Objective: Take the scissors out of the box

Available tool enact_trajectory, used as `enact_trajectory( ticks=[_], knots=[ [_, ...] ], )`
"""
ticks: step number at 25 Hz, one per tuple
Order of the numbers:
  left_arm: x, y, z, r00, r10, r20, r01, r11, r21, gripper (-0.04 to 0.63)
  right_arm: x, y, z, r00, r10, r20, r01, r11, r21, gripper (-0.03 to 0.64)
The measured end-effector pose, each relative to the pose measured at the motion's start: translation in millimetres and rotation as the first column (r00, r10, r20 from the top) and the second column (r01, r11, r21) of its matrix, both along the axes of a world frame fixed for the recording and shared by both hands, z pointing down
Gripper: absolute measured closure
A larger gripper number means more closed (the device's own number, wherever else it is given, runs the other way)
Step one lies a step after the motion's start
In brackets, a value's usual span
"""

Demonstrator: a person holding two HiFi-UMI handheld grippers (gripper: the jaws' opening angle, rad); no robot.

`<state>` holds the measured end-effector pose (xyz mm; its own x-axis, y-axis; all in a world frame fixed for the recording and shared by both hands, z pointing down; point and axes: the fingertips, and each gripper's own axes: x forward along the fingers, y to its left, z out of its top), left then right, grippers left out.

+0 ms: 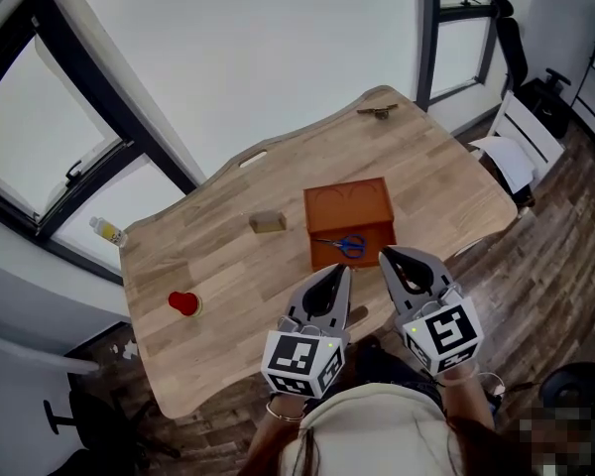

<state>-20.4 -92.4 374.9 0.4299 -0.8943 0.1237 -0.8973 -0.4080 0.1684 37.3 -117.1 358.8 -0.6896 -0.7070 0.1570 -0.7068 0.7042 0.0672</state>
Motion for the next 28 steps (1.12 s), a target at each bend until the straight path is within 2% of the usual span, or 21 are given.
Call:
enact_trajectory(
  ticks=[9, 17, 28],
  knots=[
    [-14, -33, 13, 0.996, -0.088, 0.007, 0.089, 0.996, -0.025, 0.575, -13, -48, 26, 0.989, -0.117, -0.091, 0.113, 0.993, -0.044, 0.584],
    [-24, -55, 23, 0.987, -0.161, 0.007, 0.162, 0.986, -0.043, 0.575, -32, -71, 56, 0.952, -0.243, -0.187, 0.228, 0.969, -0.097, 0.569],
    [-42, -71, 28, 0.986, -0.169, 0.006, 0.169, 0.984, -0.059, 0.575, -52, -82, 110, 0.893, -0.344, -0.290, 0.295, 0.935, -0.199, 0.543]
  ],
)
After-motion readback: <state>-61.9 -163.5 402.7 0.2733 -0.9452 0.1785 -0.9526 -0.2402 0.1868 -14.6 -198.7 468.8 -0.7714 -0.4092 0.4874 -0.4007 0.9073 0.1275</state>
